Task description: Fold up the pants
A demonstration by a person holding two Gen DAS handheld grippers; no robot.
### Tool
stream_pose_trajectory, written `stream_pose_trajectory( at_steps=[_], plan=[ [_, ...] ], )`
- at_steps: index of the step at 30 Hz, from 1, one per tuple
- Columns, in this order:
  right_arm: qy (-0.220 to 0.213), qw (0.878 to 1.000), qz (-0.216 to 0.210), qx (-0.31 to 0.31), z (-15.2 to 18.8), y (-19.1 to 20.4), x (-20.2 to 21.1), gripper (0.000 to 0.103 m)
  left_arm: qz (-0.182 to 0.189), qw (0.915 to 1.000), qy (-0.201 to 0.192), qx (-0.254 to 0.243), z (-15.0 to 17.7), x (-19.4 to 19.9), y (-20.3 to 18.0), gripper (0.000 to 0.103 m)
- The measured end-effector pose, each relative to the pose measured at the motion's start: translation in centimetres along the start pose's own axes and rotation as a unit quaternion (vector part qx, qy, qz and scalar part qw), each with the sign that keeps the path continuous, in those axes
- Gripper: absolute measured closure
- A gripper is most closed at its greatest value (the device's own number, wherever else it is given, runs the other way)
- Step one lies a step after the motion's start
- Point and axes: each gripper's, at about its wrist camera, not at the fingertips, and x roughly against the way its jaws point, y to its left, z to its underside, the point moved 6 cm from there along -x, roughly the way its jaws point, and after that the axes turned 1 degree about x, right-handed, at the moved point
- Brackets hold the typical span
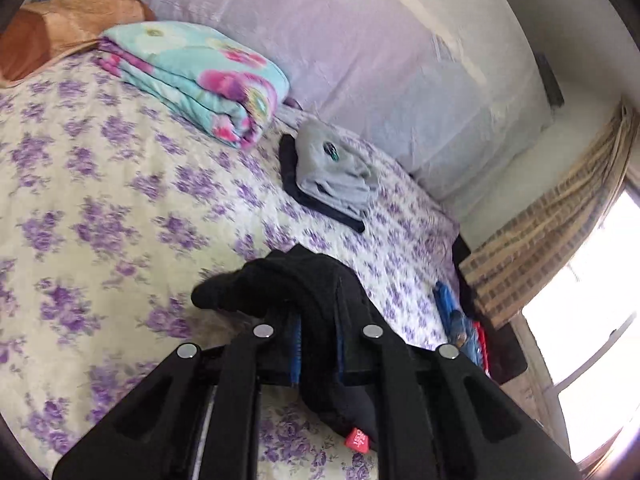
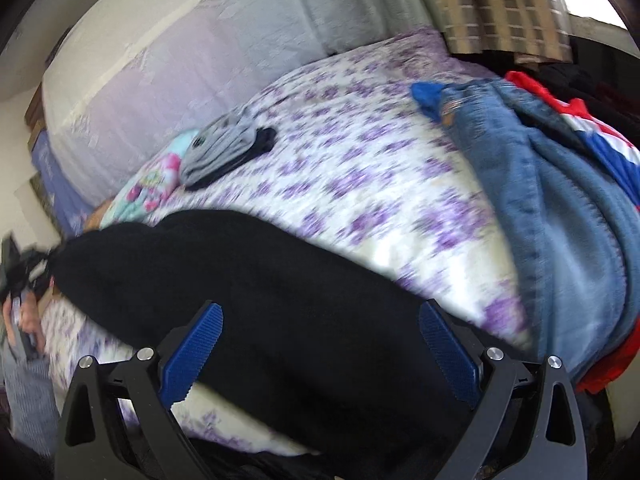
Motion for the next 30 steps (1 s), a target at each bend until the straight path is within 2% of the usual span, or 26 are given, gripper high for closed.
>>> stream_pose_trajectory(
  at_steps=[2, 4, 5, 7, 9, 10, 11, 12, 13, 15, 17, 18, 19, 20, 21, 22, 23, 24, 25, 26, 27, 29, 30],
  plan=[
    [0.028, 0.999, 0.018, -0.019, -0.4, -2.3, -1.0, 0.004, -0.026, 0.999, -0.031, 0.015, -0.4, 2.5, 2.4, 0.092],
    [0.063, 0.997, 0.004, -0.037, 0.3, -3.3, -2.3, 0.004, -0.051, 0.9968, -0.046, 0.041, -0.5, 4.2, 5.0, 0.092],
    [0.092, 0.994, -0.028, -0.055, 1.2, -3.2, -3.4, 0.004, -0.061, 0.9962, -0.041, 0.047, -0.2, 4.6, 5.9, 0.092],
    [0.095, 0.993, -0.052, -0.055, 1.9, -2.5, -3.7, 0.004, -0.102, 0.9939, -0.008, 0.04, 0.8, 3.9, 7.5, 0.092],
    [0.086, 0.992, -0.092, -0.026, 2.1, -0.2, -3.3, 0.004, -0.173, 0.9843, 0.031, 0.005, 2.2, 2.9, 8.6, 0.091],
    [0.09, 0.99, -0.111, -0.02, 2.2, 0.8, -3.2, 0.004, -0.187, 0.9816, 0.039, 0.001, 2.5, 2.9, 9.1, 0.088],
    [0.102, 0.985, -0.142, -0.009, 2.7, 2.2, -3.2, 0.004, -0.189, 0.9811, 0.039, 0.002, 2.8, 3.6, 9.8, 0.086],
    [0.116, 0.981, -0.155, 0.006, 3.3, 3.2, -3.3, 0.004, -0.183, 0.9824, 0.036, 0.008, 2.7, 4.5, 9.8, 0.084],
    [0.133, 0.978, -0.157, 0.028, 4.1, 4.1, -3.6, 0.004, -0.176, 0.9839, 0.028, 0.008, 2.5, 5.4, 9.9, 0.081],
    [0.152, 0.977, -0.13, 0.074, 5.6, 4.9, -4.4, 0.004, -0.183, 0.9831, 0.008, -0.013, 1.9, 6.9, 9.1, 0.074],
    [0.146, 0.975, -0.126, 0.108, 6.2, 5.4, -4.4, 0.005, -0.219, 0.9742, -0.009, -0.054, 0.9, 7.5, 8.1, 0.067],
    [0.147, 0.973, -0.13, 0.119, 6.4, 5.6, -4.3, 0.012, -0.225, 0.9718, -0.016, -0.069, 0.3, 7.8, 7.2, 0.064],
    [0.15, 0.971, -0.137, 0.127, 6.5, 5.7, -4.1, 0.026, -0.224, 0.9705, -0.03, -0.084, -0.4, 8.4, 6.4, 0.056],
    [0.156, 0.968, -0.144, 0.131, 6.8, 5.6, -4.1, 0.035, -0.224, 0.9695, -0.046, -0.09, -1.1, 9.0, 5.8, 0.044],
    [0.155, 0.969, -0.143, 0.128, 6.7, 5.1, -4.3, 0.046, -0.22, 0.9685, -0.069, -0.093, -2.1, 9.4, 5.0, 0.039],
    [0.152, 0.971, -0.141, 0.122, 6.5, 4.6, -4.4, 0.061, -0.213, 0.9696, -0.07, -0.099, -2.9, 8.8, 4.2, 0.036],
    [0.151, 0.973, -0.133, 0.113, 6.1, 3.7, -4.7, 0.071, -0.195, 0.9733, -0.055, -0.109, -3.4, 7.5, 3.3, 0.035],
    [0.151, 0.974, -0.135, 0.099, 5.8, 2.9, -4.9, 0.084, -0.169, 0.9779, -0.022, -0.12, -3.8, 5.4, 2.4, 0.035],
    [0.151, 0.975, -0.145, 0.079, 5.5, 2.5, -5.0, 0.09, -0.152, 0.9796, 0.014, -0.131, -4.0, 2.2, 1.4, 0.035],
    [0.155, 0.974, -0.155, 0.06, 5.3, 2.0, -5.2, 0.09, -0.152, 0.9775, 0.04, -0.141, -4.1, -0.4, 0.7, 0.035],
    [0.156, 0.973, -0.158, 0.056, 5.5, 1.9, -5.3, 0.09, -0.151, 0.9712, 0.084, -0.164, -4.0, -4.1, -0.3, 0.035],
    [0.156, 0.973, -0.162, 0.056, 5.7, 2.0, -5.5, 0.09, -0.153, 0.9594, 0.132, -0.197, -3.6, -8.9, -1.0, 0.035],
    [0.154, 0.972, -0.168, 0.051, 5.6, 2.0, -5.5, 0.085, -0.163, 0.9518, 0.16, -0.205, -3.5, -11.6, -0.9, 0.035]
  ],
)
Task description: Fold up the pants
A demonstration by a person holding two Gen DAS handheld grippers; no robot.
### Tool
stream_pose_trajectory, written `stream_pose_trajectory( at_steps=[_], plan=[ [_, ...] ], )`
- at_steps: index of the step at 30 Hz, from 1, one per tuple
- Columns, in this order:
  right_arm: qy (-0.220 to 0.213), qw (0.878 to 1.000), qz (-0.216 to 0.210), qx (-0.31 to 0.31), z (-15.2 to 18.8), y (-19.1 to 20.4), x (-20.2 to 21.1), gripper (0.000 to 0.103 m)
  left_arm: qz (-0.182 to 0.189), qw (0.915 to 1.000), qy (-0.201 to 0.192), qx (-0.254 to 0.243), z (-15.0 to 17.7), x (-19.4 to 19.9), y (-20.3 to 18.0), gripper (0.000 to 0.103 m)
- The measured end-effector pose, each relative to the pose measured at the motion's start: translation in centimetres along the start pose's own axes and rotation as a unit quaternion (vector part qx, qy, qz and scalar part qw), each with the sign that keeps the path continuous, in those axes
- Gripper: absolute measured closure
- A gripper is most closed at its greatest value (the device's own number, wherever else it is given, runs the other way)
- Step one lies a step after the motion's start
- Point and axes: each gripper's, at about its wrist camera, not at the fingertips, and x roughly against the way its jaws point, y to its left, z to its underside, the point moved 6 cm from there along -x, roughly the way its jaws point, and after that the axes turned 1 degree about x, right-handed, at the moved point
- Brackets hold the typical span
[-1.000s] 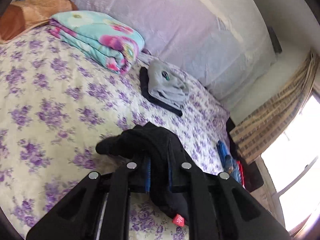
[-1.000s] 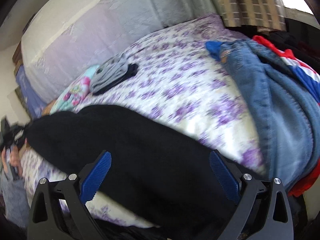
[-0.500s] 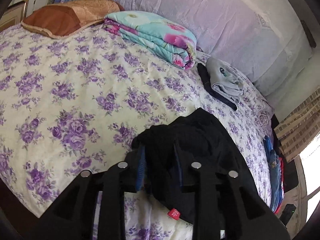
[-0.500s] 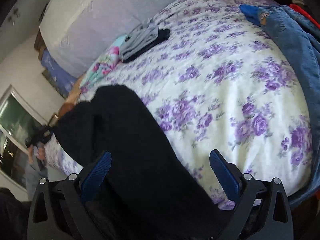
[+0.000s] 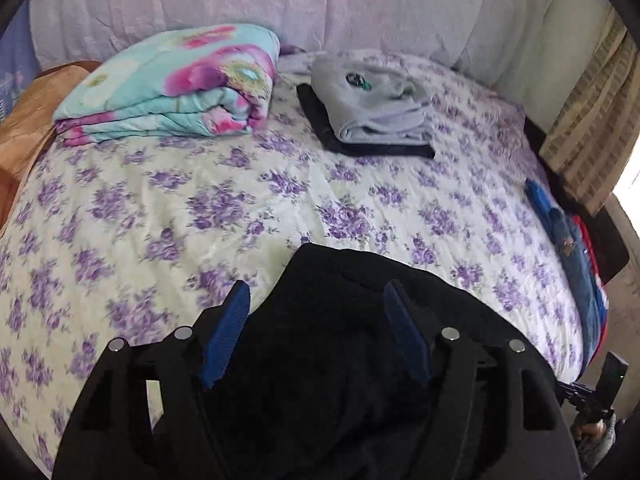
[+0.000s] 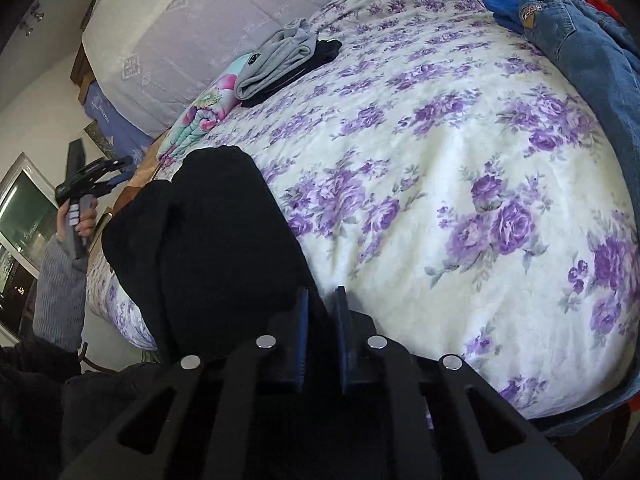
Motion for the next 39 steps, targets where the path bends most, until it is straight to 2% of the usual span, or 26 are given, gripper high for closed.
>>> stream_pose_trajectory(
  at_steps=[1, 3, 4, 6, 9, 10, 11, 12, 14, 16, 17, 19, 21, 24, 25, 27, 29, 30, 32, 34, 38, 39],
  plan=[
    [-0.003, 1.0, -0.011, -0.007, -0.1, 0.0, 0.0, 0.078, -0.006, 0.9997, 0.022, -0.004, -0.6, -2.0, 0.1, 0.035],
    [0.0, 0.999, -0.03, -0.012, -0.1, 0.1, -0.2, 0.073, -0.016, 0.9989, 0.045, 0.004, -1.3, -4.7, 0.9, 0.035],
    [0.003, 0.999, -0.033, -0.006, -0.2, 0.1, -0.4, 0.071, -0.006, 0.9974, 0.072, 0.005, -1.6, -6.3, 1.2, 0.035],
    [0.01, 0.999, -0.04, -0.001, -0.3, 0.3, -0.6, 0.07, -0.002, 0.9954, 0.095, 0.008, -1.6, -8.2, 1.8, 0.035],
    [0.023, 0.999, -0.04, 0.001, -0.5, 0.3, -0.6, 0.074, 0.04, 0.9896, 0.138, 0.001, -0.8, -10.4, 1.1, 0.036],
    [0.023, 0.999, -0.037, -0.003, -0.5, 0.1, -0.6, 0.084, 0.042, 0.9886, 0.144, -0.003, -0.3, -10.9, 0.7, 0.038],
    [0.023, 0.999, -0.034, -0.013, -0.6, -0.2, -0.7, 0.089, 0.044, 0.9882, 0.146, -0.007, 0.2, -11.2, 0.1, 0.057],
    [0.022, 0.999, -0.038, -0.023, -0.7, -0.3, -0.8, 0.095, 0.051, 0.9877, 0.148, -0.008, 0.8, -11.4, -0.4, 0.065],
    [0.015, 0.999, -0.026, -0.024, -1.0, 0.0, -0.8, 0.099, 0.046, 0.9921, 0.117, -0.002, 1.0, -10.6, -1.3, 0.076],
    [-0.001, 1.0, -0.009, -0.017, -1.9, 0.3, -0.2, 0.1, 0.063, 0.9954, 0.071, 0.017, 0.5, -8.4, -1.8, 0.08],
    [-0.015, 1.0, 0.001, -0.017, -2.9, 0.3, 0.5, 0.1, 0.075, 0.9953, 0.053, 0.032, 0.2, -7.2, -1.6, 0.084],
    [-0.028, 0.999, 0.014, -0.01, -4.7, 0.2, 1.4, 0.103, 0.102, 0.9926, 0.007, 0.066, -0.9, -3.9, -1.2, 0.085],
    [-0.057, 0.997, 0.055, 0.016, -8.1, 0.2, 2.7, 0.103, 0.107, 0.9903, -0.031, 0.083, -2.2, -0.9, -0.8, 0.085],
    [-0.097, 0.993, 0.064, 0.035, -14.6, 0.2, 4.4, 0.103, 0.125, 0.9845, -0.075, 0.098, -4.2, 3.3, -0.1, 0.085],
    [-0.095, 0.993, 0.053, 0.043, -16.3, 0.3, 4.3, 0.103, 0.122, 0.9842, -0.086, 0.095, -4.7, 4.3, -0.2, 0.085],
    [-0.066, 0.997, -0.014, 0.025, -18.3, 1.1, 3.3, 0.097, 0.114, 0.9838, -0.096, 0.099, -5.1, 5.3, -0.1, 0.085],
    [-0.023, 0.995, -0.092, 0.015, -17.1, 3.1, 2.0, 0.062, 0.106, 0.9848, -0.092, 0.102, -5.3, 5.3, 0.2, 0.085],
    [-0.004, 0.995, -0.098, 0.035, -15.4, 4.3, 1.4, 0.031, 0.104, 0.985, -0.092, 0.103, -5.2, 5.3, 0.5, 0.085],
    [0.031, 0.991, -0.083, 0.095, -11.1, 6.4, 0.8, 0.029, 0.102, 0.985, -0.091, 0.105, -5.2, 5.2, 0.7, 0.085],
    [0.047, 0.988, -0.076, 0.129, -7.2, 7.5, 0.8, 0.03, 0.104, 0.9846, -0.091, 0.107, -5.6, 5.0, 1.0, 0.085],
    [0.058, 0.993, -0.027, 0.099, -1.4, 4.7, 0.6, 0.031, 0.105, 0.9844, -0.094, 0.105, -7.1, 4.5, 0.8, 0.085],
    [0.061, 0.994, -0.012, 0.089, -0.7, 3.6, 0.2, 0.035, 0.108, 0.9836, -0.097, 0.107, -7.5, 4.7, 0.8, 0.085]
  ],
)
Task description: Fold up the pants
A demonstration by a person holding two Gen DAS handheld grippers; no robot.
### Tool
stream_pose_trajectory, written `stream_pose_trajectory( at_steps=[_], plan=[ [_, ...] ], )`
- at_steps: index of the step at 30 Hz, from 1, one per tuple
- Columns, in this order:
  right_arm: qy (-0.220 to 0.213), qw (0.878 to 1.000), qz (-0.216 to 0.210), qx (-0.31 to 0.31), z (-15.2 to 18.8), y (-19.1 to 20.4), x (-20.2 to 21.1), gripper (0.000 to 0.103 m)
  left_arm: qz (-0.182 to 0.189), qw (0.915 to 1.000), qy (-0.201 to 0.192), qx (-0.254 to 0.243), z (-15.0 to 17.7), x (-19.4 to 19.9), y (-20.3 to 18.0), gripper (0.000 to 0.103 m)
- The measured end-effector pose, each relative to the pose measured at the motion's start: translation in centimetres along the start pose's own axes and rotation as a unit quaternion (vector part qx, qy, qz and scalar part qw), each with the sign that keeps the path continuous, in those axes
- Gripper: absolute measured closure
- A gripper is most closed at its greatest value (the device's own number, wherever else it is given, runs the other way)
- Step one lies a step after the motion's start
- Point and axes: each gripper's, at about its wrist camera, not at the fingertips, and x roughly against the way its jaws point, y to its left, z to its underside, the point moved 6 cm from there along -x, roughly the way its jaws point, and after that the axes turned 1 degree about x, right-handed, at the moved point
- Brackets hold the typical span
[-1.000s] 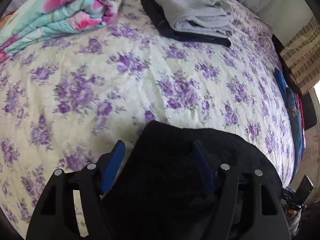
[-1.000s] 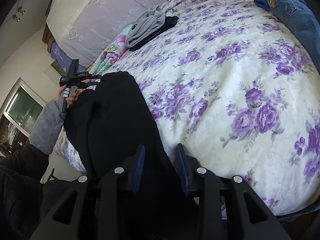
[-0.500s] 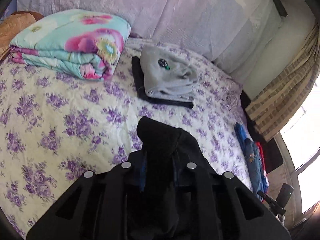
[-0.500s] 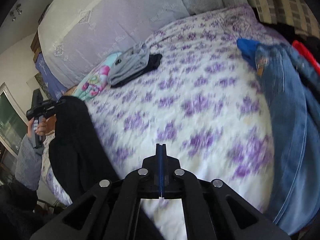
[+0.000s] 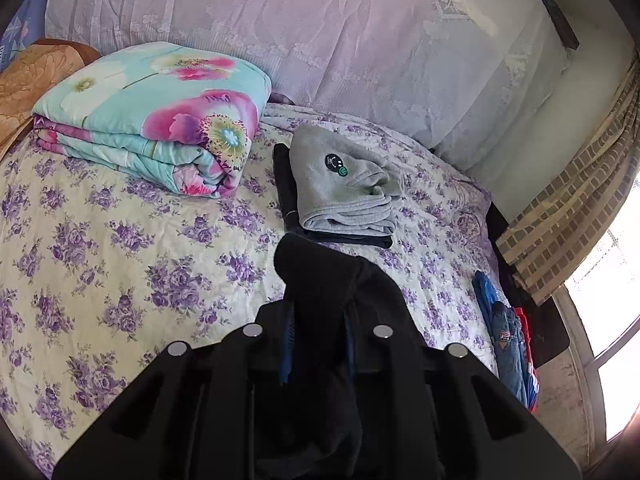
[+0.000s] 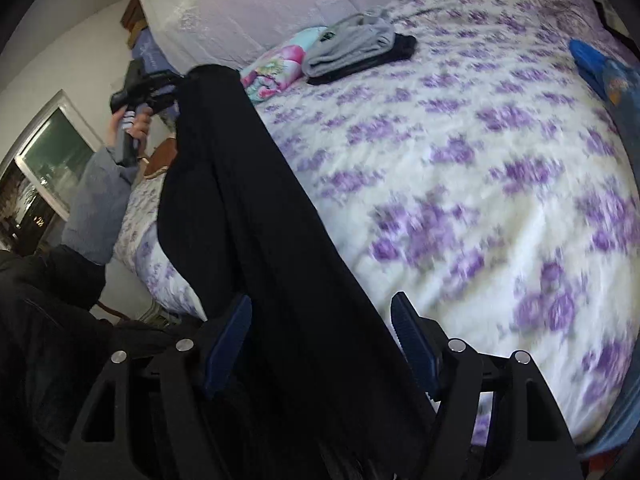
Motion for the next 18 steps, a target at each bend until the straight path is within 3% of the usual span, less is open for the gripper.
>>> stream_pose_trajectory(
  at_steps=[1, 4, 7, 10, 14, 16, 18],
  plan=[
    [0.005, 1.0, 0.008, -0.006, 0.6, -0.5, -0.7, 0.055, 0.005, 0.9999, -0.007, 0.006, -0.5, 0.3, -0.2, 0.085],
    [-0.001, 1.0, -0.008, -0.004, 1.0, 0.2, -1.2, 0.089, 0.022, 0.9994, -0.02, 0.017, -1.0, 1.4, -0.7, 0.085],
    [-0.009, 1.0, 0.009, 0.025, -0.6, 1.5, 0.0, 0.096, -0.003, 0.9991, -0.043, 0.003, -1.3, 3.2, -1.0, 0.085],
    [-0.055, 0.996, 0.049, 0.041, -5.2, 0.6, 3.2, 0.096, -0.014, 0.998, -0.061, 0.007, -2.2, 5.0, -0.2, 0.085],
    [-0.103, 0.985, 0.097, 0.095, -14.6, -0.3, 5.3, 0.096, -0.036, 0.995, -0.092, 0.013, -3.2, 6.9, 1.3, 0.085],
    [-0.111, 0.98, 0.115, 0.117, -19.5, -0.9, 4.3, 0.096, -0.051, 0.9932, -0.102, 0.025, -3.8, 7.1, 2.7, 0.085],
    [-0.088, 0.982, 0.111, 0.124, -24.4, -2.1, 1.5, 0.096, -0.066, 0.9916, -0.101, 0.047, -4.3, 6.6, 4.7, 0.085]
  ],
)
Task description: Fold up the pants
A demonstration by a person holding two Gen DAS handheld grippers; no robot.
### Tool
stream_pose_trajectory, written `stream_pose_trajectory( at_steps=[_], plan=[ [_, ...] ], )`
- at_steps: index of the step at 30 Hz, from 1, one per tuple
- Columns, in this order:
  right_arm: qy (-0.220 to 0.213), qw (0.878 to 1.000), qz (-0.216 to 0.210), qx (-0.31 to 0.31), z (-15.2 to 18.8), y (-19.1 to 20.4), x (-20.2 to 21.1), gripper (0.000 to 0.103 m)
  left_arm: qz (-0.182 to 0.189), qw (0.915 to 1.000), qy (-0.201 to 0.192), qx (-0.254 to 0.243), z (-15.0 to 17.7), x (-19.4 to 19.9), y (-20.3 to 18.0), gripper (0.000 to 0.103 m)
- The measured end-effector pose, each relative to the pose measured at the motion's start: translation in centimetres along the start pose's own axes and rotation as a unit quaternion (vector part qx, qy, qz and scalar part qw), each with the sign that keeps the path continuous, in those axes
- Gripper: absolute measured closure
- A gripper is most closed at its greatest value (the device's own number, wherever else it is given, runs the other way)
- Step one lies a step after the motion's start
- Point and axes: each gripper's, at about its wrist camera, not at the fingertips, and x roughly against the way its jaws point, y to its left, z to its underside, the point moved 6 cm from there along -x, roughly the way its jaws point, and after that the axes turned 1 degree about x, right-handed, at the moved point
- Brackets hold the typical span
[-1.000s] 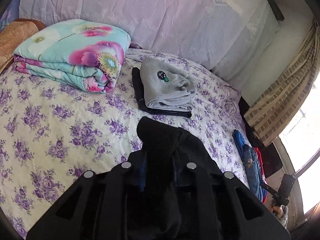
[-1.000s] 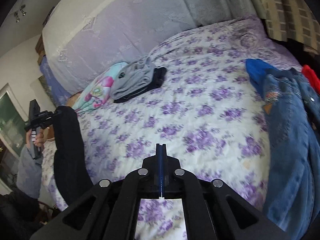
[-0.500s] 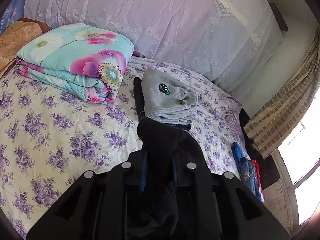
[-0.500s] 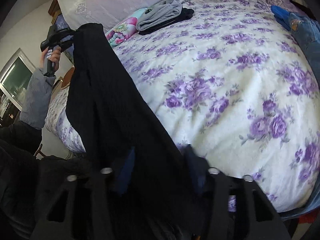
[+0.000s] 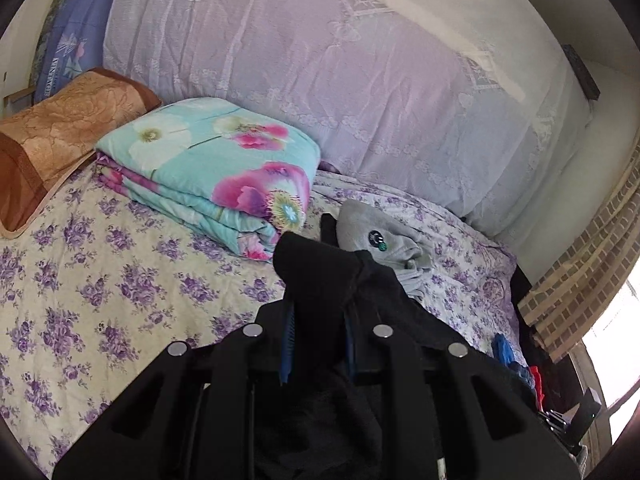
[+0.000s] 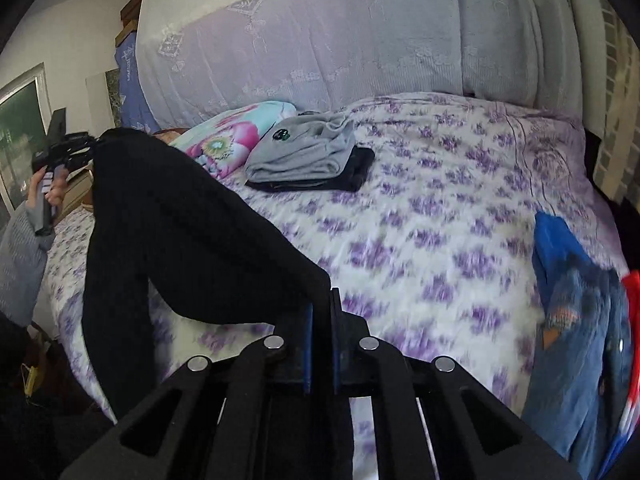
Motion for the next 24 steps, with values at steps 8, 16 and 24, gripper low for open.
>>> stream_pose_trajectory(
  at_steps=[8, 16, 24],
  plan=[
    [0.053, 0.998, 0.037, 0.002, -3.7, -3.4, -13.0, 0.046, -0.082, 0.9888, 0.077, 0.099, 2.4, -8.9, 10.9, 0.084],
    [0.021, 0.984, 0.006, -0.175, 7.3, -8.1, -1.3, 0.036, -0.089, 0.9913, 0.082, 0.05, 3.3, -11.3, 11.0, 0.083],
    [0.026, 0.924, -0.058, -0.376, 19.4, -6.8, -0.8, 0.032, -0.079, 0.9916, 0.077, 0.068, 3.5, -11.5, 11.0, 0.083]
  ],
)
